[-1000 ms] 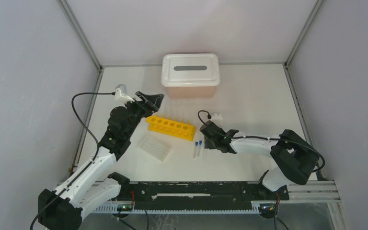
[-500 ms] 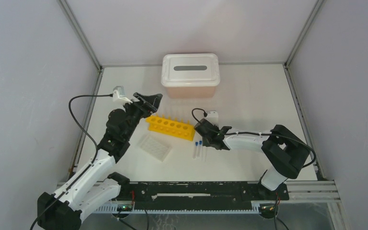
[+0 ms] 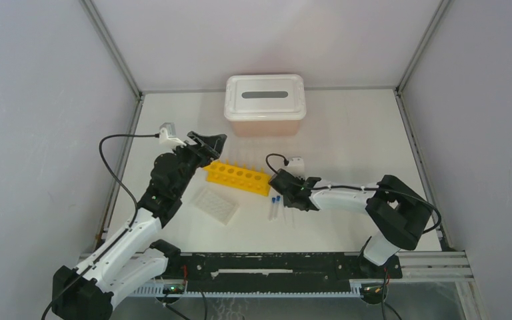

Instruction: Organize the chemistry lab equipment

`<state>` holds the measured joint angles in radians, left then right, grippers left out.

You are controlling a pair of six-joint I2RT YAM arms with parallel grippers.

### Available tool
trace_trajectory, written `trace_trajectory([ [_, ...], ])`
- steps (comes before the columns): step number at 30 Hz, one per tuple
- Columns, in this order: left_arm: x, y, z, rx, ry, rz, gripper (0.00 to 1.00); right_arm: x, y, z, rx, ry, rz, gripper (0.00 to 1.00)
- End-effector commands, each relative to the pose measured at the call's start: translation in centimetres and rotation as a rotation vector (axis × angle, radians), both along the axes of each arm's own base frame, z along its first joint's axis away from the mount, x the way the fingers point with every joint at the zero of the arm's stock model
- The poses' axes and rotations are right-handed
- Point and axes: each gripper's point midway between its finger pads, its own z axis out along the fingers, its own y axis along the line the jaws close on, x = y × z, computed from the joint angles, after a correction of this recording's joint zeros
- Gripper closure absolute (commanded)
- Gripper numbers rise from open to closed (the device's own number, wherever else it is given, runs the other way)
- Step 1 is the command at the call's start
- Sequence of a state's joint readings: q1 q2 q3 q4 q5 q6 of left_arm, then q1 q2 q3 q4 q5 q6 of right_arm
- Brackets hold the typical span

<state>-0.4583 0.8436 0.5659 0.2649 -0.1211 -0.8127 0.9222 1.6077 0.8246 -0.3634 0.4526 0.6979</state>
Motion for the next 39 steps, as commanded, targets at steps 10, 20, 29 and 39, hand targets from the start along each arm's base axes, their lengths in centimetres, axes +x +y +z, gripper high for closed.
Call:
trace_trajectory([
  [10,-1.2,-2.9,2.3,0.065,0.013,-0.185,0.17,0.1,0.4,8.0,0.072,-0.238,0.146,1.00],
  [20,-2.4,-8.8,1.7,0.092,0.138,-0.568,0.17,-3.1,3.3,14.8,0.295,-0.427,0.484,1.00],
  [29,-4.5,-11.3,-0.5,0.044,0.245,-0.792,0.19,-4.3,5.5,18.4,0.376,-0.518,0.667,1.00],
  [39,-7.3,-12.1,-1.8,0.059,0.291,-0.913,0.22,-3.6,7.5,20.8,0.400,-0.575,0.730,1.00],
])
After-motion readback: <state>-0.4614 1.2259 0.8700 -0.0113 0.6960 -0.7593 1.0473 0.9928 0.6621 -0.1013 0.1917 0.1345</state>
